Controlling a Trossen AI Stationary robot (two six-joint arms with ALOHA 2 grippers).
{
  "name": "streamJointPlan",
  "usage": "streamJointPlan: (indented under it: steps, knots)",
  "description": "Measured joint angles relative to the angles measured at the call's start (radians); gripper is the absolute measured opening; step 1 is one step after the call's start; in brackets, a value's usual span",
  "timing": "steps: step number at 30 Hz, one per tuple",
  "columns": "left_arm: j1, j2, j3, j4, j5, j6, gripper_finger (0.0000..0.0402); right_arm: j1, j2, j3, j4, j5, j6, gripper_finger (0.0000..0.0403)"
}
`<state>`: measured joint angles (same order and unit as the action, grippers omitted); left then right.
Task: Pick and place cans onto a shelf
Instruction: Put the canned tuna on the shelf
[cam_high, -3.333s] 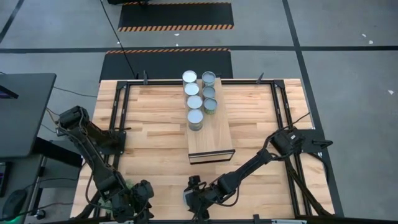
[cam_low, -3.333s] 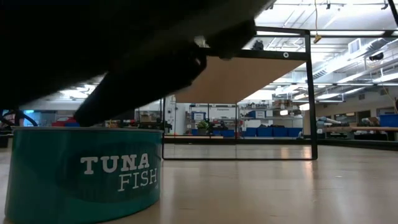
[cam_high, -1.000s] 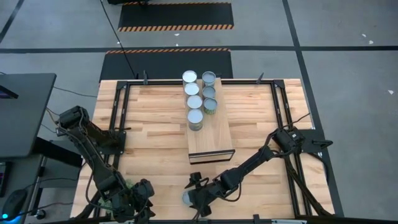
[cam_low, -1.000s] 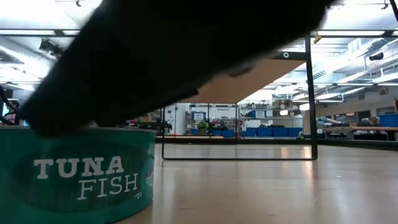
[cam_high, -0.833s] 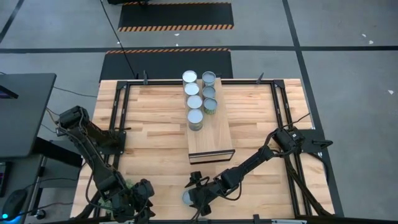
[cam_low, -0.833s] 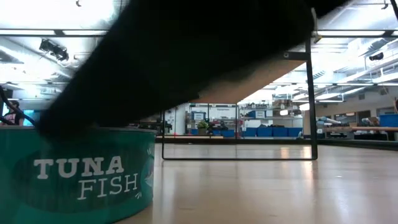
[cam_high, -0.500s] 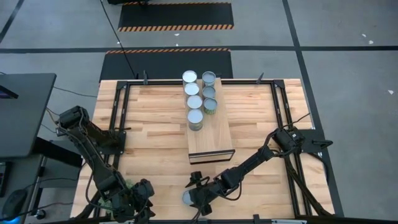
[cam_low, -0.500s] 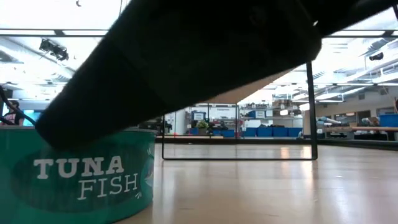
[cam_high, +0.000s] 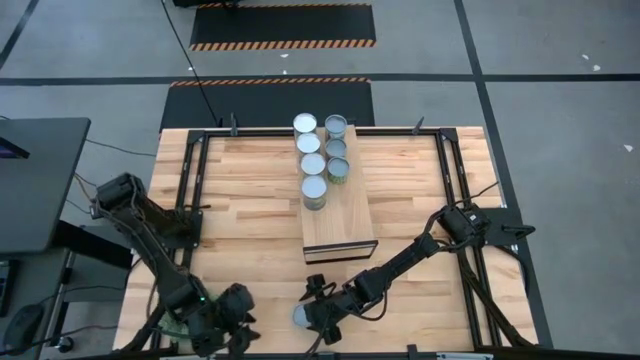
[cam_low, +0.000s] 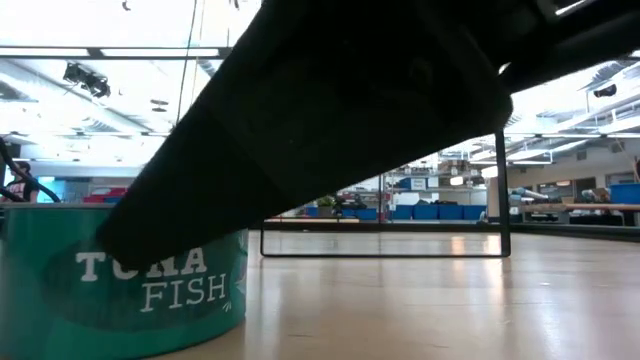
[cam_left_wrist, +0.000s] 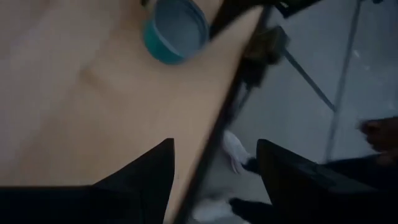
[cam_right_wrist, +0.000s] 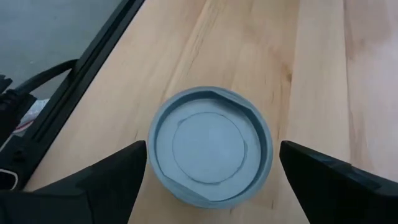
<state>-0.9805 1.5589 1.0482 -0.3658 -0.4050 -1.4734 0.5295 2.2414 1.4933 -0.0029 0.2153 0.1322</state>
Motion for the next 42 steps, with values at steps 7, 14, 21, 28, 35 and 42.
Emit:
streamJointPlan:
  steps: [7, 14, 21, 28, 35, 42]
  knots:
    - [0.078, 0.027, -0.001, 0.000, 0.036, 0.094, 0.0231, 0.000, 0.000, 0.000, -0.021, -0.005, 0.021, 0.0354]
    - [0.093, 0.044, 0.000, 0.001, 0.048, 0.131, 0.0231, 0.000, 0.000, 0.001, -0.037, -0.006, 0.021, 0.0299]
    - [0.104, 0.143, -0.001, 0.011, 0.009, 0.135, 0.0231, -0.004, 0.000, 0.001, -0.038, -0.005, 0.022, 0.0271]
    - [0.142, 0.190, -0.001, 0.051, 0.055, 0.136, 0.0231, -0.004, -0.020, 0.002, -0.069, -0.002, 0.023, 0.0262]
    - [0.163, 0.204, 0.000, 0.111, 0.045, 0.271, 0.0231, -0.003, -0.020, 0.002, -0.100, -0.055, 0.059, 0.0273]
    - [0.215, 0.280, 0.000, 0.235, 0.057, 0.311, 0.0231, -0.001, -0.020, 0.041, -0.283, -0.065, 0.142, 0.0298]
